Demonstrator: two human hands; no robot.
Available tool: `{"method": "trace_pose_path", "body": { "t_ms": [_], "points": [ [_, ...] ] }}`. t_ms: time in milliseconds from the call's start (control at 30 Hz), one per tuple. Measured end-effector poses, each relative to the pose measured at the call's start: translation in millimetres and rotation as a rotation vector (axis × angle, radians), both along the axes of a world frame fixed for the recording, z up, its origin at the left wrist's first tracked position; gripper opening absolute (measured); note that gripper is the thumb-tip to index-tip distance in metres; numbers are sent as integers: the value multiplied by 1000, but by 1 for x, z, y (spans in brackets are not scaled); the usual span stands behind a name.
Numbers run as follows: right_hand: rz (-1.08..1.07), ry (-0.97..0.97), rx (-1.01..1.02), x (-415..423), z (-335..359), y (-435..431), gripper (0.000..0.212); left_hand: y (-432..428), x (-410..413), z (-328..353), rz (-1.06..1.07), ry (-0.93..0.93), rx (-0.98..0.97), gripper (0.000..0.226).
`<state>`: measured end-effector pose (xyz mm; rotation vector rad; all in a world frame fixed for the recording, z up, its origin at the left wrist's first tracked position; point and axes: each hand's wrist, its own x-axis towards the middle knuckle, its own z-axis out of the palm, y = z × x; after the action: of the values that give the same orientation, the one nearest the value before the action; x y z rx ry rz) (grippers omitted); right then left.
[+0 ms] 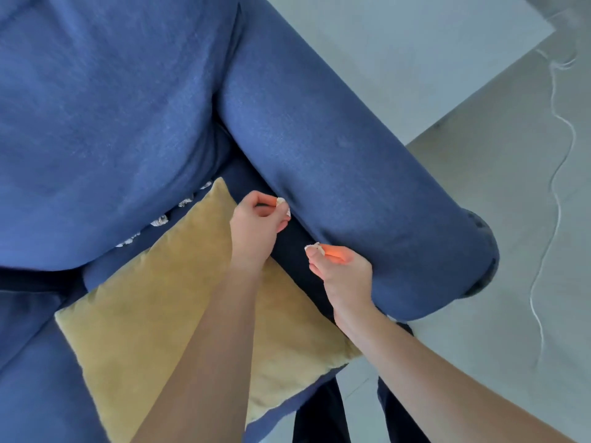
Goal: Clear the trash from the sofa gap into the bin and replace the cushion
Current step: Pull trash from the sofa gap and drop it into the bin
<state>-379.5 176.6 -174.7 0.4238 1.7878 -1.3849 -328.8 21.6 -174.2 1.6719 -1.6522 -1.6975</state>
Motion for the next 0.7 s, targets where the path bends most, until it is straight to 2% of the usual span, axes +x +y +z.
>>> {"method": "trace_pose_path", "body": {
  "t_ms": [200,367,533,700],
  "points": [
    [129,172,28,-49,51,81,10,89,-12,50,13,69,7,10],
    [59,265,72,-115,70,179,13,183,-65,74,-134,81,33,3],
    [22,313,192,-173,51,256,16,252,-122,81,-250,46,42,7],
    [40,280,325,-218,14,315,17,316,-167,62,-437,-53,-15,13]
  ]
}}
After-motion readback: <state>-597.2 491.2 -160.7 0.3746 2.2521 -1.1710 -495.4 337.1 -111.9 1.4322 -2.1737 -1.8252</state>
